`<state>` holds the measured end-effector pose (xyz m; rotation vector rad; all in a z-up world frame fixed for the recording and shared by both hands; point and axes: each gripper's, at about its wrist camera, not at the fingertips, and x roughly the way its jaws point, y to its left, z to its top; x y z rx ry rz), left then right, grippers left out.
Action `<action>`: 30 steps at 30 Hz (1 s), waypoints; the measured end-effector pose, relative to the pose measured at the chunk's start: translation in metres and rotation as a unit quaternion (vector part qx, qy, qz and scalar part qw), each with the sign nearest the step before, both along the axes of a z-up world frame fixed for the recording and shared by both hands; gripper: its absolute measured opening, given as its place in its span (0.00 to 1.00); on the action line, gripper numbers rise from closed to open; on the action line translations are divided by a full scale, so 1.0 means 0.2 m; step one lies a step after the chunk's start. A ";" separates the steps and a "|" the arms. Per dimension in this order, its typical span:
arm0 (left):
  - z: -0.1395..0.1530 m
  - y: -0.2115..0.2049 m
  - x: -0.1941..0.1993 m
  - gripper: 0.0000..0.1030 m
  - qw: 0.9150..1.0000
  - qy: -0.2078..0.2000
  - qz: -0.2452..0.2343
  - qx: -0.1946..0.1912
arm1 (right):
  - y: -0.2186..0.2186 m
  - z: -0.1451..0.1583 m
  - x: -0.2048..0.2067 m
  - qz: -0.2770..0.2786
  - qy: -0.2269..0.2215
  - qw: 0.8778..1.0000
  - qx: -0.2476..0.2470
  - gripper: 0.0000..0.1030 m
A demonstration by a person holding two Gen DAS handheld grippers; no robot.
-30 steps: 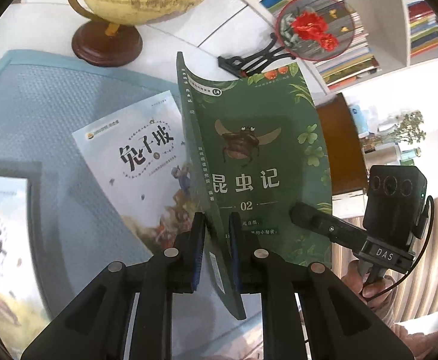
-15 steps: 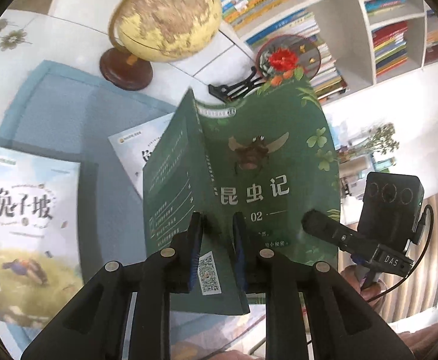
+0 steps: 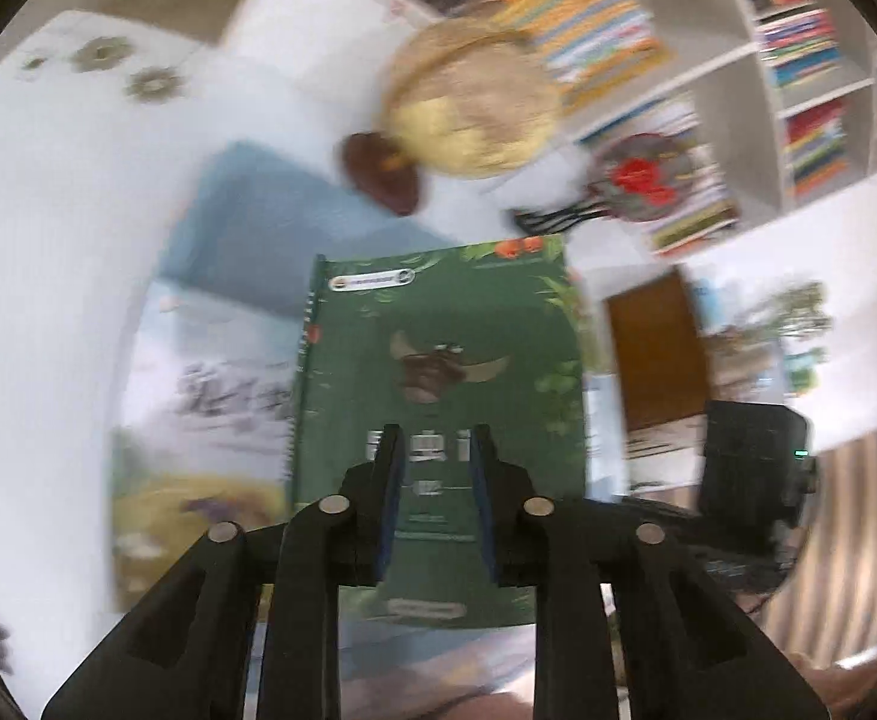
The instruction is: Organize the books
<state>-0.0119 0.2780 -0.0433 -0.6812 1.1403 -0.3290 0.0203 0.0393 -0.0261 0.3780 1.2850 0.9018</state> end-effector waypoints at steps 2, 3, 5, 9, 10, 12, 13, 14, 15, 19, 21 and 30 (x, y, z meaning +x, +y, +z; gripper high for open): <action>-0.13 0.02 0.01 0.24 0.999 0.040 -0.001 0.024 | -0.04 -0.09 -0.01 -0.023 0.021 1.000 0.001 0.02; -0.18 0.03 0.02 0.24 0.998 0.052 -0.001 0.034 | -0.06 -0.13 -0.01 -0.036 0.029 0.999 -0.002 0.02; -0.30 0.03 0.03 0.24 0.993 0.088 0.001 0.074 | -0.09 -0.24 -0.01 -0.052 0.043 0.997 -0.024 0.02; -0.47 0.03 0.02 0.29 0.987 0.136 -0.002 0.084 | -0.16 -0.50 -0.01 -0.066 0.085 0.991 -0.085 0.02; -0.50 0.02 0.02 0.32 0.986 0.144 -0.007 0.084 | -0.19 -0.55 0.00 -0.077 0.097 0.988 -0.088 0.07; -0.52 0.01 0.02 0.53 0.986 0.148 -0.013 0.079 | -0.26 -0.66 0.01 -0.099 0.131 0.983 -0.087 0.43; -0.53 0.00 0.03 0.71 0.986 0.147 -0.011 0.074 | -0.29 -0.71 0.01 -0.114 0.146 0.979 -0.088 0.74; -0.53 0.00 0.02 0.74 0.988 0.142 -0.007 0.063 | -0.33 -0.75 0.02 -0.136 0.152 0.975 -0.086 0.83; -0.52 0.00 0.01 0.74 0.990 0.135 -0.004 0.048 | -0.36 -0.79 0.03 -0.149 0.155 0.974 -0.069 0.83; -0.58 0.00 0.04 0.74 0.988 0.150 -0.003 0.023 | -0.38 -0.89 0.05 -0.144 0.187 0.972 -0.003 0.90; -0.59 0.00 0.04 0.75 0.990 0.140 -0.003 -0.001 | -0.37 -0.92 0.06 -0.140 0.193 0.971 0.028 0.90; -0.60 -0.12 0.11 0.24 0.991 0.132 -0.010 0.034 | -0.21 -0.93 0.10 -0.075 0.173 0.980 0.059 0.81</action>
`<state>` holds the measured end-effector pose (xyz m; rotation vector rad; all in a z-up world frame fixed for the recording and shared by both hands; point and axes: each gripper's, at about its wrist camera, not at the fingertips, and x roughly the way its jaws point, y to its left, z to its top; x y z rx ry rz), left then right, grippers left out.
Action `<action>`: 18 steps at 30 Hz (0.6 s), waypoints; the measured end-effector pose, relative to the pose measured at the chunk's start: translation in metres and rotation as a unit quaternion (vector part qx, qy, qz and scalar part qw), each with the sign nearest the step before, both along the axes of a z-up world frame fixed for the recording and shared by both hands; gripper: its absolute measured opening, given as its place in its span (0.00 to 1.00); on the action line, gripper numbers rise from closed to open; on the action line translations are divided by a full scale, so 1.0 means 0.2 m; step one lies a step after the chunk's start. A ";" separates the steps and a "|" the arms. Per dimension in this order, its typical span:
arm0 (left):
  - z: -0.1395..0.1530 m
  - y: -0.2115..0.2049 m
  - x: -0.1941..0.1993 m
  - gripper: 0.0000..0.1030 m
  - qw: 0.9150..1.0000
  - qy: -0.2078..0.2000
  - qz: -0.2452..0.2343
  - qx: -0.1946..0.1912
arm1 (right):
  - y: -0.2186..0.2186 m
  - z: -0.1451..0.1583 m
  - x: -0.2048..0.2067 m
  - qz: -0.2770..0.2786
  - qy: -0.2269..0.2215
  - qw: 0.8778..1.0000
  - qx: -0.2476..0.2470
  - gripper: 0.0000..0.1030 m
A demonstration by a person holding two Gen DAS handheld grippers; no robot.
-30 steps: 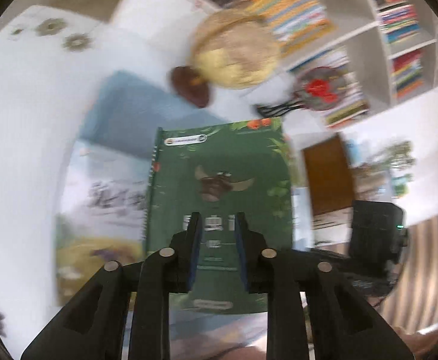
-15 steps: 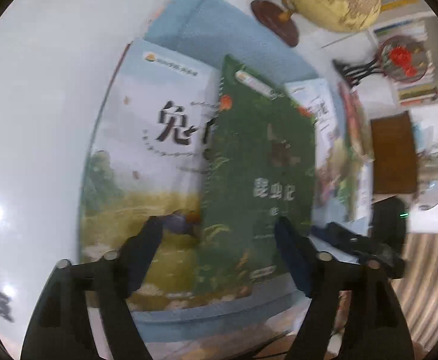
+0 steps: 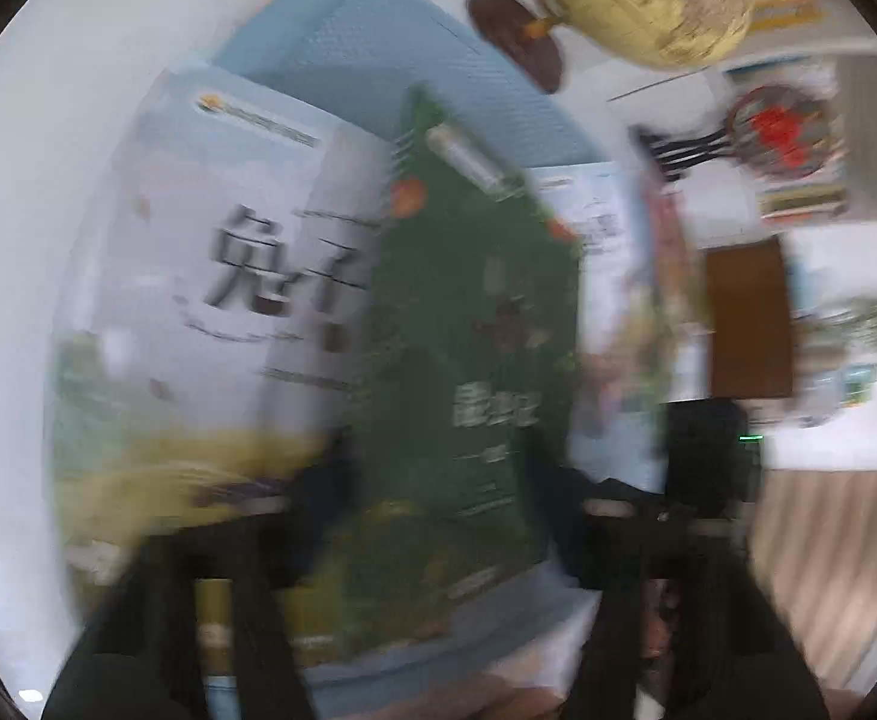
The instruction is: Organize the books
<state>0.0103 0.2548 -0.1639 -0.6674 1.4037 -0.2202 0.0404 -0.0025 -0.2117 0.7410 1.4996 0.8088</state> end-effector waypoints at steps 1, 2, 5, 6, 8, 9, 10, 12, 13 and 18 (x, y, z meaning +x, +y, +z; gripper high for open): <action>0.00 0.01 0.00 0.23 1.000 0.003 -0.001 0.019 | 0.00 0.01 0.00 0.004 -0.009 1.000 -0.013 0.52; 0.01 0.02 -0.01 0.22 1.000 0.000 0.006 0.019 | -0.04 -0.01 -0.01 0.001 -0.009 1.000 -0.029 0.19; 0.04 0.03 -0.03 0.18 1.000 -0.006 -0.002 0.009 | -0.12 -0.07 -0.01 -0.027 0.018 0.999 -0.004 0.11; 0.06 0.02 -0.04 0.18 0.999 -0.014 -0.012 0.027 | -0.12 -0.04 -0.02 -0.022 0.010 1.000 -0.003 0.11; 0.14 -0.01 -0.06 0.18 0.998 -0.033 -0.031 0.048 | -0.09 0.04 -0.04 -0.002 -0.017 1.000 0.006 0.11; 0.17 -0.02 -0.06 0.18 0.998 -0.037 -0.032 0.049 | -0.07 0.08 -0.04 0.004 -0.026 1.000 0.012 0.11; 0.21 -0.02 -0.06 0.18 0.997 -0.042 -0.033 0.057 | -0.06 0.12 -0.05 0.009 -0.034 0.999 0.018 0.11; 0.25 -0.01 -0.07 0.17 0.996 -0.044 -0.033 0.073 | -0.01 0.19 -0.06 0.022 -0.052 0.998 0.012 0.11; 0.27 0.02 -0.07 0.16 0.996 -0.046 -0.030 0.073 | 0.01 0.21 -0.07 0.028 -0.058 0.998 0.010 0.10; 0.32 0.13 -0.13 0.15 0.995 -0.055 -0.020 0.076 | 0.13 0.29 -0.10 0.047 -0.078 0.996 0.015 0.11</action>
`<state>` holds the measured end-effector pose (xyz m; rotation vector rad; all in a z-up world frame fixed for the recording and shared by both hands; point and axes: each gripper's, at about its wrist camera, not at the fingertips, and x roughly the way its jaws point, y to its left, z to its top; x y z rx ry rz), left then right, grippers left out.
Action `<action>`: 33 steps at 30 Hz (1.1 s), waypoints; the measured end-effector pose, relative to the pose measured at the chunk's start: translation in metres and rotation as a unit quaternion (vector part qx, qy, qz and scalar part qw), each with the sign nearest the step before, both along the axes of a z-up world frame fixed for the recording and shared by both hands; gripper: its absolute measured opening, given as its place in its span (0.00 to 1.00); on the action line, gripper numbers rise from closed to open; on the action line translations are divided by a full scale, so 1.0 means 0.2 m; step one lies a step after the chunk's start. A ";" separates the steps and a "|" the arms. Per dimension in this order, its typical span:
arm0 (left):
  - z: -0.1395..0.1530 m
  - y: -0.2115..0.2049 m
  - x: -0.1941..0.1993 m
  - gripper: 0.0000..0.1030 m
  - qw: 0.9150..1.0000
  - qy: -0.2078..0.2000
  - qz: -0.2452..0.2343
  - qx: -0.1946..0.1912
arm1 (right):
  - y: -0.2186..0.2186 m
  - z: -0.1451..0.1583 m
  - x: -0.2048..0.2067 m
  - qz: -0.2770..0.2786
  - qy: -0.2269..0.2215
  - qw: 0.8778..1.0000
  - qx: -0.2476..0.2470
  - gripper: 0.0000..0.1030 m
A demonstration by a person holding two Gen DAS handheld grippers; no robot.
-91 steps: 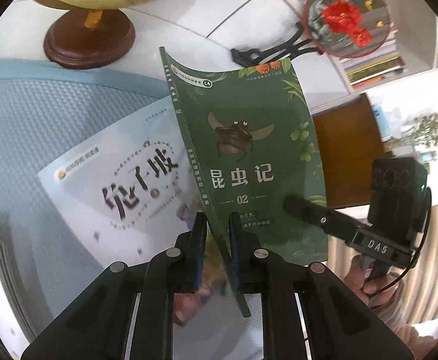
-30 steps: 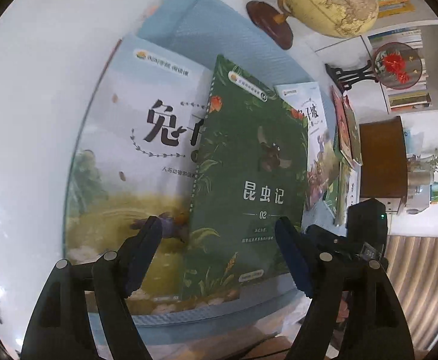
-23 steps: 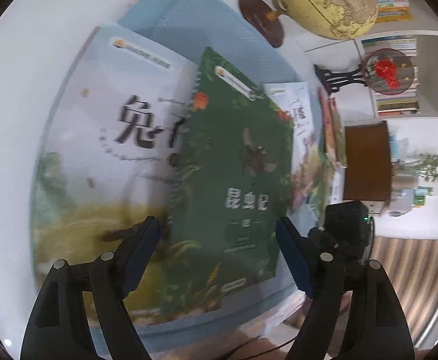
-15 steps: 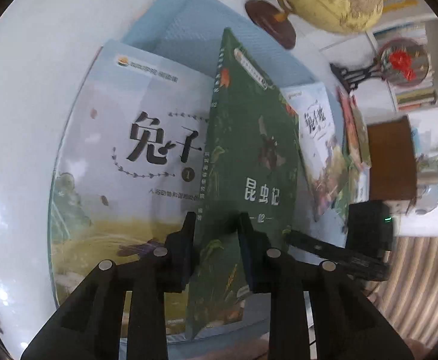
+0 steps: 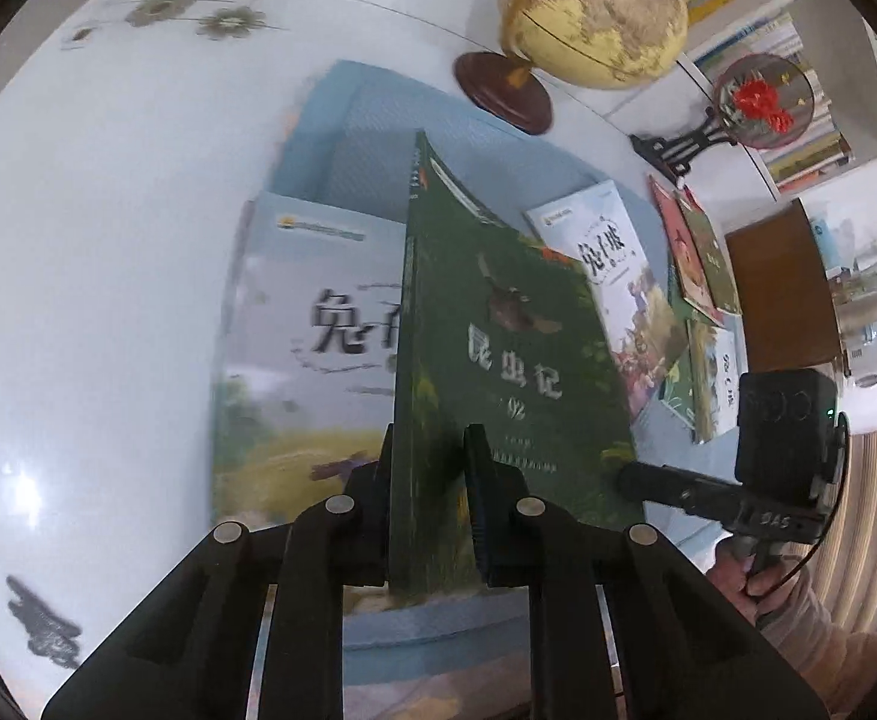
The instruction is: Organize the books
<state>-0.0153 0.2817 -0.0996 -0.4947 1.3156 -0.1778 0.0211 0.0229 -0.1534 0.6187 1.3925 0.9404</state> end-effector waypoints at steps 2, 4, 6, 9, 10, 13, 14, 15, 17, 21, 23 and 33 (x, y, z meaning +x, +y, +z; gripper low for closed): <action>-0.03 0.05 -0.03 0.15 1.000 0.007 0.008 -0.002 | 0.06 0.01 0.00 0.009 -0.009 1.000 -0.006 0.10; -0.07 0.08 -0.06 0.15 1.000 0.015 0.014 0.004 | 0.12 0.00 0.00 0.017 -0.011 1.000 -0.016 0.10; -0.12 0.11 -0.09 0.15 0.999 0.026 0.017 0.007 | 0.17 -0.01 0.00 0.022 -0.008 0.999 -0.029 0.11; -0.16 0.14 -0.13 0.15 0.999 0.037 0.024 0.004 | 0.23 -0.02 -0.01 0.028 -0.009 0.998 -0.050 0.10; -0.19 0.15 -0.15 0.16 0.999 0.045 0.027 0.000 | 0.24 -0.02 -0.01 0.030 -0.009 0.998 -0.056 0.10; -0.21 0.15 -0.17 0.16 0.998 0.063 0.024 -0.010 | 0.28 -0.06 -0.02 0.038 -0.004 0.995 -0.090 0.10; -0.21 0.14 -0.18 0.16 0.998 0.063 0.015 -0.010 | 0.28 -0.07 -0.03 0.037 0.000 0.994 -0.100 0.10; -0.21 0.12 -0.19 0.16 0.998 0.062 0.005 -0.007 | 0.28 -0.08 -0.03 0.033 0.002 0.994 -0.106 0.10; -0.21 0.09 -0.22 0.20 0.998 0.068 -0.013 0.001 | 0.29 -0.10 -0.03 0.028 0.005 0.992 -0.121 0.10; -0.24 0.10 -0.24 0.29 0.990 0.112 -0.040 0.076 | 0.30 -0.10 0.04 0.024 0.006 0.987 -0.162 0.11; -0.23 0.14 -0.23 0.32 0.987 0.111 -0.034 0.112 | 0.31 -0.09 0.07 0.014 0.005 0.983 -0.184 0.17; -0.26 0.31 0.01 0.77 0.993 0.046 0.031 0.101 | 0.54 -0.01 0.15 0.001 -0.038 0.968 -0.248 0.58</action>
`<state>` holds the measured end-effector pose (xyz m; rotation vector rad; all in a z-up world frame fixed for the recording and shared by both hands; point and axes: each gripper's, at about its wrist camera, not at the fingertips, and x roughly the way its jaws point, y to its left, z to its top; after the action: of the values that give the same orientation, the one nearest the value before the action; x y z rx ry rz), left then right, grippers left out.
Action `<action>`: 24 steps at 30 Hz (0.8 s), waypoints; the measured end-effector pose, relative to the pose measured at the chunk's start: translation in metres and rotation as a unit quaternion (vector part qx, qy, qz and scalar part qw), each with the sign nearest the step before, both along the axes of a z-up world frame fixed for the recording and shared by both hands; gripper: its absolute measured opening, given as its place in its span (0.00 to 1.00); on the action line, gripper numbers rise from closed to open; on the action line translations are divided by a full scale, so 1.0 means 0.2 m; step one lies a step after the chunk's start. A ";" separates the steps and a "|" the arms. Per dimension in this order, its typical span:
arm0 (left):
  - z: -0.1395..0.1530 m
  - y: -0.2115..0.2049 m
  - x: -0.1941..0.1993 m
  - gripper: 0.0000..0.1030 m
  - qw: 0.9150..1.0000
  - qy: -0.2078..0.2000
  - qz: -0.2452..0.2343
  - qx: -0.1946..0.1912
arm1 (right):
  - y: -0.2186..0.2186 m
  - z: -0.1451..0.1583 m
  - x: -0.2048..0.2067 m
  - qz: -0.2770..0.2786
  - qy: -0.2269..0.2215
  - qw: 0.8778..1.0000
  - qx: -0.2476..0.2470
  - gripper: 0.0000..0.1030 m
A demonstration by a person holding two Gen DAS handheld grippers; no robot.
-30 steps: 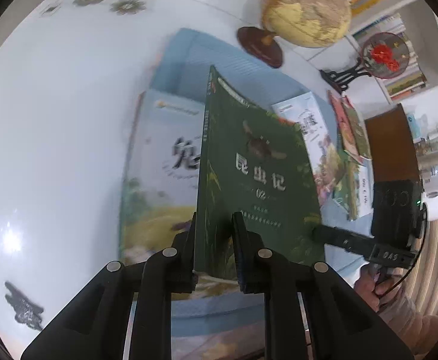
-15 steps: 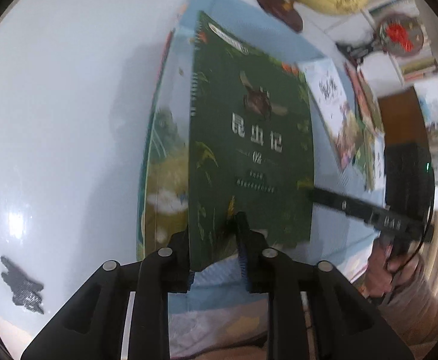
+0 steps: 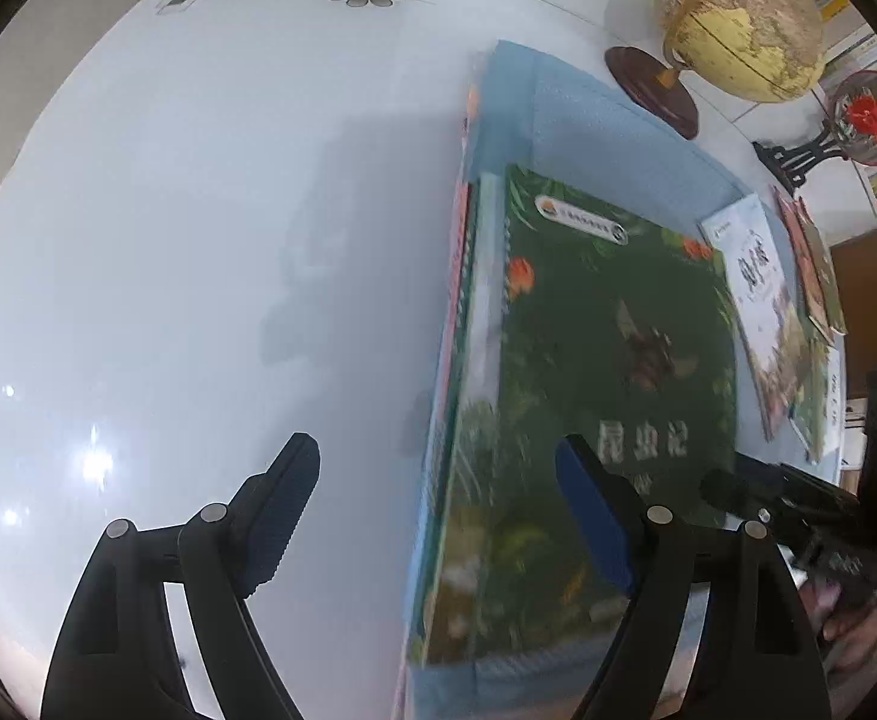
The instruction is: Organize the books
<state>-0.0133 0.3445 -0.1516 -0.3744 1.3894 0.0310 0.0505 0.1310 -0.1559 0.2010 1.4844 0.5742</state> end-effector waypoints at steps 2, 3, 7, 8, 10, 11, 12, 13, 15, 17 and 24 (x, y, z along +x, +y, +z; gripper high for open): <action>-0.02 -0.01 0.02 0.77 1.000 -0.002 -0.007 -0.014 | 0.00 0.01 -0.03 0.001 -0.009 1.000 -0.005 0.60; -0.02 -0.02 0.02 0.77 1.000 -0.003 -0.012 -0.025 | 0.02 0.02 -0.04 0.006 -0.012 1.000 -0.011 0.60; -0.03 -0.08 0.02 0.77 0.998 -0.007 -0.047 -0.040 | 0.06 0.02 -0.05 0.013 -0.004 1.000 -0.012 0.60; -0.03 -0.10 0.02 0.77 0.998 -0.005 -0.052 -0.042 | 0.06 0.01 -0.05 0.014 -0.003 1.000 -0.011 0.60; -0.03 -0.13 -0.01 0.77 0.997 -0.001 -0.059 -0.053 | 0.05 0.02 -0.07 0.016 -0.002 1.000 -0.015 0.60; -0.02 -0.13 -0.02 0.77 0.996 0.001 -0.064 -0.059 | 0.05 0.03 -0.07 0.015 -0.003 1.000 -0.016 0.60; -0.02 -0.15 -0.03 0.77 0.995 0.002 -0.072 -0.064 | 0.06 0.03 -0.07 0.014 -0.003 1.000 -0.017 0.60; -0.02 -0.17 -0.05 0.77 0.995 -0.001 -0.080 -0.053 | 0.07 0.02 -0.07 0.013 -0.002 1.000 -0.017 0.60; -0.01 -0.20 -0.07 0.77 0.995 -0.003 -0.093 -0.037 | 0.07 0.02 -0.09 0.008 0.006 1.000 -0.012 0.60; -0.01 -0.22 -0.08 0.77 0.995 0.002 -0.101 -0.023 | 0.07 0.02 -0.11 0.009 0.010 1.000 -0.013 0.60; 0.04 -0.22 -0.11 0.77 0.995 -0.007 -0.095 -0.009 | 0.07 0.01 -0.11 0.004 0.012 1.000 -0.004 0.60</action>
<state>-0.0348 0.3004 -0.1427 -0.2555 1.4076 -0.1408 0.0284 0.1447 -0.1547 0.1962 1.5114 0.5736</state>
